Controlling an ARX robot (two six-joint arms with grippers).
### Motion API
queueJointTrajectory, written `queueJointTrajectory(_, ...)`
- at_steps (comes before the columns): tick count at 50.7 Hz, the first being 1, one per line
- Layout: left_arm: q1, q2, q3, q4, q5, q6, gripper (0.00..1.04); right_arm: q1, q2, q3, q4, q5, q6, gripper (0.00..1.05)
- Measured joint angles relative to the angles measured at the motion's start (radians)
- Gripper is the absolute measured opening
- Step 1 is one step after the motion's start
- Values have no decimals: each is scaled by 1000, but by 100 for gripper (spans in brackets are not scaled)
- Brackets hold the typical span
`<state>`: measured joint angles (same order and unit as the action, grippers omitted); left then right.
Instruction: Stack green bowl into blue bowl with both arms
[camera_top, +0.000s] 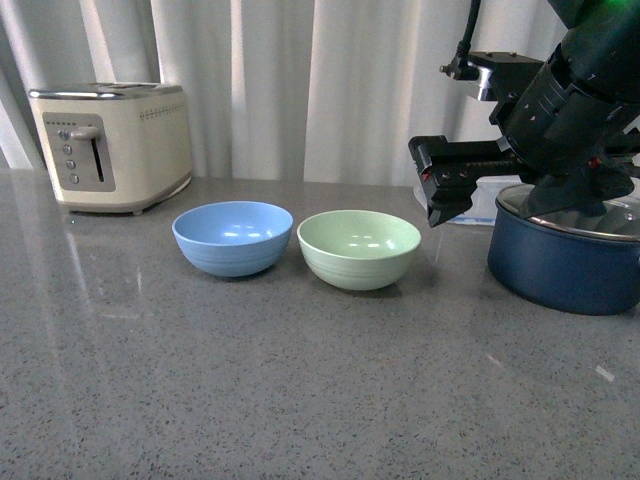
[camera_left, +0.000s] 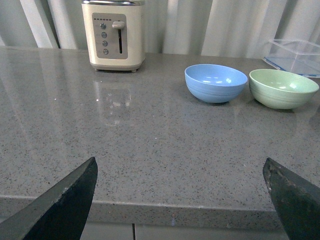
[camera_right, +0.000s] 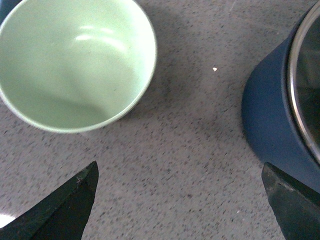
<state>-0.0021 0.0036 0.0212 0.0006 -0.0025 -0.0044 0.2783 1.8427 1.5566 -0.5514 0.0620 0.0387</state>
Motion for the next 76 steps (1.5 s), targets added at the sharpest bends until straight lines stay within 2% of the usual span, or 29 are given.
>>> queueJointTrajectory(15, 0, 0, 0, 0, 0, 0, 98, -20, 153, 208, -71, 9, -3, 95)
queueJointTrajectory(37, 0, 0, 0, 0, 0, 0, 98, 11, 390, 550, -183, 35, -8, 95)
queueJointTrajectory(76, 0, 0, 0, 0, 0, 0, 98, 31, 442, 484, -129, 33, 18, 95)
